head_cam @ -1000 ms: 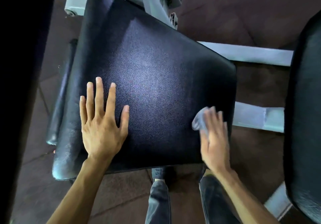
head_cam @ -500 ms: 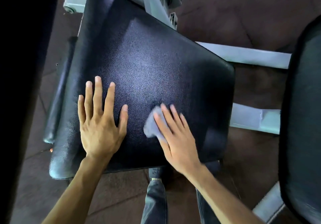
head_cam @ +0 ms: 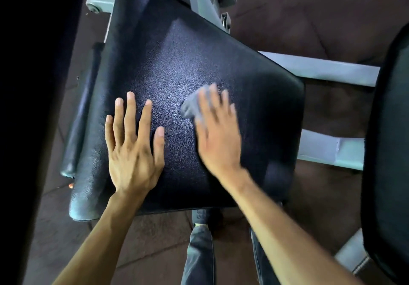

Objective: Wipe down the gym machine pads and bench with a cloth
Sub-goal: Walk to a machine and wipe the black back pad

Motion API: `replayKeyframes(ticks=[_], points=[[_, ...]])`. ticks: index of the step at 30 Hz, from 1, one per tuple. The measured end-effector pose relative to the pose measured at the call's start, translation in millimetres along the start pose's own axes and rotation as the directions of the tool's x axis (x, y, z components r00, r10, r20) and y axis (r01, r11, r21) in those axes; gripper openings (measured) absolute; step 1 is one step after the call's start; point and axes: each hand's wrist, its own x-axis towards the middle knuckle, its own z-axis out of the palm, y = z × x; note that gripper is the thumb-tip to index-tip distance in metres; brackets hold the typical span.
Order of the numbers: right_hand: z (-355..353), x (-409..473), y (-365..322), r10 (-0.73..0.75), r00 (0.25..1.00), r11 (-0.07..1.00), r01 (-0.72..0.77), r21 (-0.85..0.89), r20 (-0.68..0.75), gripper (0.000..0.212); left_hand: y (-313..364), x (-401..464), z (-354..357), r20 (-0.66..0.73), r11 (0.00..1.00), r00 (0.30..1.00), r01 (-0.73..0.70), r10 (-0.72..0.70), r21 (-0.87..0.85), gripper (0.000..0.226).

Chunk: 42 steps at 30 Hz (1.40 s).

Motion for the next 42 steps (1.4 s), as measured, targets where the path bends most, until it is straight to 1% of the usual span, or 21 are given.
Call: replayKeyframes(ticks=[3,5,7,10,12,13,16,18,20,22,23,24,26,27,28,29,31,33,35,37,42], points=[[-4,-81,-3,-0.314,0.929,0.947,0.32,-0.003,0.195,0.06,-3,0,-1,0.001,0.999,1.0,-0.011,0.011,-0.031,0.055],[-8,-118,37,-0.418,0.87,0.89,0.449,-0.072,0.261,0.07,-4,0,-1,0.004,0.999,1.0,-0.002,0.002,-0.034,0.054],[-13,-118,73,-0.355,0.897,0.914,0.392,-0.102,0.262,0.067,-3,0,0,0.001,0.999,1.0,0.006,-0.006,-0.038,0.054],[-17,-47,87,-0.001,0.992,0.999,0.008,-0.053,0.128,0.057,-3,0,-1,-0.023,0.997,1.0,0.005,-0.007,-0.072,0.055],[-17,32,64,0.168,0.986,0.986,-0.168,-0.024,0.01,0.056,-3,0,-1,-0.041,0.993,0.999,0.011,-0.016,-0.115,0.056],[-14,71,47,0.191,0.981,0.981,-0.192,-0.015,-0.026,0.056,-3,0,-1,-0.049,0.989,0.998,0.02,-0.028,-0.146,0.056],[-2,142,-21,0.036,0.999,0.999,-0.037,-0.036,-0.026,0.056,0,-1,-1,-0.098,0.955,0.991,0.055,-0.087,-0.292,0.054],[5,127,-53,-0.136,0.991,0.99,0.135,-0.039,-0.015,0.055,0,-1,-6,-0.146,0.906,0.982,0.045,-0.117,-0.421,0.05],[7,74,-65,-0.283,0.958,0.958,0.285,-0.039,0.041,0.056,-2,-1,-12,-0.171,0.84,0.977,0.017,-0.13,-0.542,0.048],[6,15,-71,-0.311,0.942,0.949,0.3,0.097,0.129,0.059,-7,-2,-19,-0.162,0.815,0.977,0.018,-0.137,-0.58,0.049],[2,-8,-74,-0.29,0.94,0.944,0.249,0.218,0.181,0.061,-9,-3,-21,-0.15,0.812,0.98,0.022,-0.134,-0.583,0.049],[-3,-18,-75,-0.255,0.94,0.915,0.159,0.37,0.226,0.061,-10,-3,-22,-0.144,0.812,0.98,0.029,-0.138,-0.583,0.049],[-15,-13,-66,-0.16,0.943,0.742,-0.079,0.666,0.29,0.06,-6,-5,-25,-0.122,0.813,0.98,0.058,-0.157,-0.58,0.048],[-20,-6,-55,-0.104,0.957,0.68,-0.13,0.722,0.27,0.058,0,-10,-27,-0.115,0.83,0.981,0.069,-0.159,-0.554,0.047],[-24,1,-38,-0.034,0.974,0.678,-0.142,0.721,0.224,0.054,10,-17,-28,-0.123,0.864,0.98,0.073,-0.154,-0.498,0.047],[-24,8,-19,0.031,0.986,0.727,-0.134,0.673,0.164,0.052,22,-23,-27,-0.139,0.908,0.981,0.067,-0.135,-0.413,0.047],[-19,12,18,0.09,0.991,0.877,-0.124,0.465,0.095,0.053,48,-30,-20,-0.116,0.973,0.989,0.063,-0.09,-0.223,0.051],[-9,7,39,0.037,0.996,0.973,-0.054,0.226,0.079,0.056,71,-19,-6,-0.011,0.991,0.995,0.096,-0.098,-0.096,0.058],[-3,4,42,-0.002,0.998,0.994,-0.005,0.105,0.067,0.057,78,0,9,0.079,0.99,0.987,0.139,-0.14,0.018,0.064],[-3,4,42,-0.001,0.998,0.996,-0.004,0.092,0.064,0.058,68,1,17,0.107,0.978,0.977,0.171,-0.184,0.12,0.065],[-5,5,42,-0.005,0.996,0.994,-0.004,0.107,0.088,0.058,25,-72,-4,0.069,0.953,0.964,0.242,-0.258,0.183,0.059]])
